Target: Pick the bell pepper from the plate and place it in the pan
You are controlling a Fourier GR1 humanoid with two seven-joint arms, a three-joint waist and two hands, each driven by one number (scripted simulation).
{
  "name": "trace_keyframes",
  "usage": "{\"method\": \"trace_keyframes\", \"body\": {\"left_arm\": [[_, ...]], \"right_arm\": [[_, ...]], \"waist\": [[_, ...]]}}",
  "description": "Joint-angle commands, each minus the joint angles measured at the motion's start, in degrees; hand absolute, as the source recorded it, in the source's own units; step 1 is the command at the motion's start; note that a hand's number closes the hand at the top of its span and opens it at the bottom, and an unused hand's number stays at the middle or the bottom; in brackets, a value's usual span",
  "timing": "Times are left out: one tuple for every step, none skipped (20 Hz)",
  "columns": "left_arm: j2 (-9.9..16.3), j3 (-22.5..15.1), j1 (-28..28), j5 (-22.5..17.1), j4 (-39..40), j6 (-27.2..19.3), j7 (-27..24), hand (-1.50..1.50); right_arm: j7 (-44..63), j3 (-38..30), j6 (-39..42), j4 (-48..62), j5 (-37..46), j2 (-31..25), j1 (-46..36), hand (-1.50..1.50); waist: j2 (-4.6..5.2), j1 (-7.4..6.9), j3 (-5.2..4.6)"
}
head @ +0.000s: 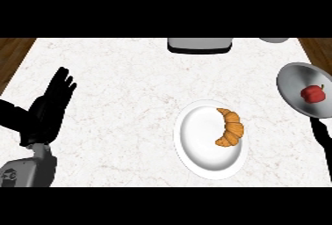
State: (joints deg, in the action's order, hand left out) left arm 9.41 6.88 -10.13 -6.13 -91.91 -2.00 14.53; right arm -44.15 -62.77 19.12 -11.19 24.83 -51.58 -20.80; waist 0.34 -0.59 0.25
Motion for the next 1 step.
{"method": "trace_keyframes", "body": {"left_arm": [[-2.27, -3.19, 0.81, 2.05, -1.81, -1.3, 0.93, 0.0]], "right_arm": [[-1.47, 1.23, -0.54, -0.06, -0.77, 1.44, 0.85, -1.5]], "waist": [[0.05, -0.41, 0.06]]}}
